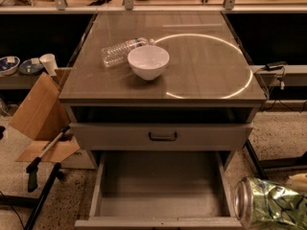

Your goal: Pick green can from middle drawer and place on counter

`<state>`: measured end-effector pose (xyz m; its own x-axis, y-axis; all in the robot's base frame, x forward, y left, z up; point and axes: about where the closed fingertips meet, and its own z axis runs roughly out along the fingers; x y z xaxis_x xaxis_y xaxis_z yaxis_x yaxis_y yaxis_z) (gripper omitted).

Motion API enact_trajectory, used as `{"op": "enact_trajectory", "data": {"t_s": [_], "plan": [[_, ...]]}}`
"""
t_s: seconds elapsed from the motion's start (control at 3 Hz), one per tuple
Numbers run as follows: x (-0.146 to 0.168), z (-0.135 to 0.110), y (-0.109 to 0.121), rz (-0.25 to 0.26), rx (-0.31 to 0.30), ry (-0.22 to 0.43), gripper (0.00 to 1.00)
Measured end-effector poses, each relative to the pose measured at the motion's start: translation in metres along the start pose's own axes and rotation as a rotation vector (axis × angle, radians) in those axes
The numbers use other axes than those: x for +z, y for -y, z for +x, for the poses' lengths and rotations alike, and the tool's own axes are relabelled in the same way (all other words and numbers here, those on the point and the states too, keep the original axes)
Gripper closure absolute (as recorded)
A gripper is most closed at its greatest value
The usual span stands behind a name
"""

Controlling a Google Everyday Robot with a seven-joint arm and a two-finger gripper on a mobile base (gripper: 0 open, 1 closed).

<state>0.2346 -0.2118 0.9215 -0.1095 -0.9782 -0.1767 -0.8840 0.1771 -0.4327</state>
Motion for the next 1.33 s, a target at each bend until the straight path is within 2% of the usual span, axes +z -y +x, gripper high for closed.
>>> {"op": "enact_trajectory", "data": {"t_s": [1.33], "plan": [[0.0000,0.0000,0.0000,0.000,0.000,0.000,1.00]]}}
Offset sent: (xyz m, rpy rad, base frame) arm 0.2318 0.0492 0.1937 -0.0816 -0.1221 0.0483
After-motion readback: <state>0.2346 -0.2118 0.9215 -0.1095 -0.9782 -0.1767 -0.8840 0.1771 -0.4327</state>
